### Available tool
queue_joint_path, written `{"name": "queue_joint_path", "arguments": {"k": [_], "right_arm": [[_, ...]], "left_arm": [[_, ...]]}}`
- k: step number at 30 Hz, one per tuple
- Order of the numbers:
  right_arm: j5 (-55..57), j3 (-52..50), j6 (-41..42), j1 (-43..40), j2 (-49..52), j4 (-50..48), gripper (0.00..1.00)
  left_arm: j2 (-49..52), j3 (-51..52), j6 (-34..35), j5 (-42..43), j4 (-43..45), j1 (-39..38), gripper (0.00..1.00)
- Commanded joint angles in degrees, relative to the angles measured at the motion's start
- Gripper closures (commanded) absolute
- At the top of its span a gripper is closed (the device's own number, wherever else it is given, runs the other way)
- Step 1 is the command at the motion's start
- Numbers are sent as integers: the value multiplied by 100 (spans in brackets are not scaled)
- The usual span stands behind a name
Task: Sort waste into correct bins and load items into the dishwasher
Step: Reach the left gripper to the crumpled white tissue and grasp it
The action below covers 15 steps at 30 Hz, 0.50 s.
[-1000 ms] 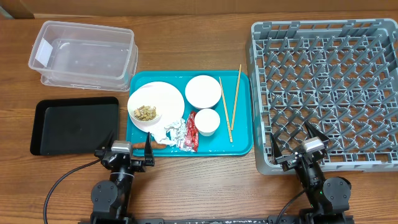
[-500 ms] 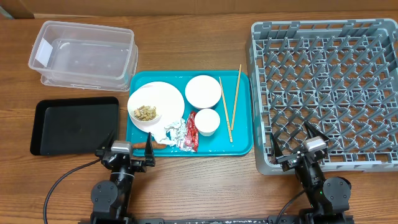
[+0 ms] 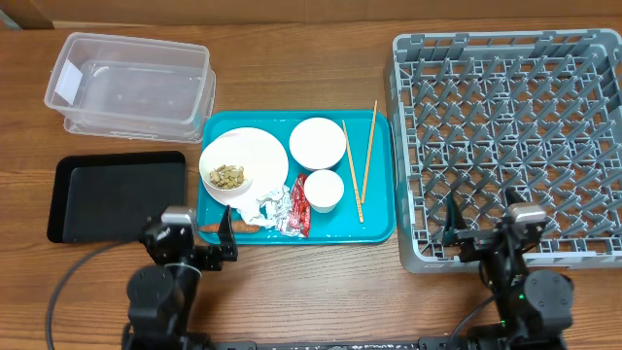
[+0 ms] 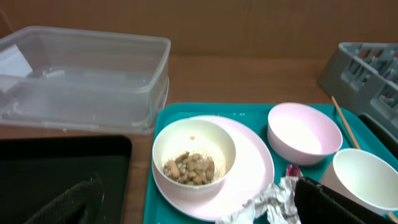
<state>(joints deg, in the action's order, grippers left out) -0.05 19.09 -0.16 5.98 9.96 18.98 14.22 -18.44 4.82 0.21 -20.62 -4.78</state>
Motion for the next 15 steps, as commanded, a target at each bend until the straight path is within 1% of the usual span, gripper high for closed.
{"name": "queue_joint_path", "arguments": {"k": [1,4,7,9,13,15], "right_arm": [[151,966,219,-48,815,446,0],[125,1631,435,-48,1545,1016,0],[127,2291,562,-48,2308,1672,0],[127,2811,623,-48,2846,2218,0],[33,3530,621,-48,3515,2859,0],[-81,3759,621,-48,3705,3045,0]], "left_arm": [[1001,-946,166,157,-363,31,0],[1845,-1683,164,404,-887,31,0],[2745,-2612,164,752,-1770,31,0],[3303,-3281,164,1014,-2516,26,0],[4124,-4341,164,1276,-3738,26,0],[4387,-4627,166,1298,-4046,26,0]]}}
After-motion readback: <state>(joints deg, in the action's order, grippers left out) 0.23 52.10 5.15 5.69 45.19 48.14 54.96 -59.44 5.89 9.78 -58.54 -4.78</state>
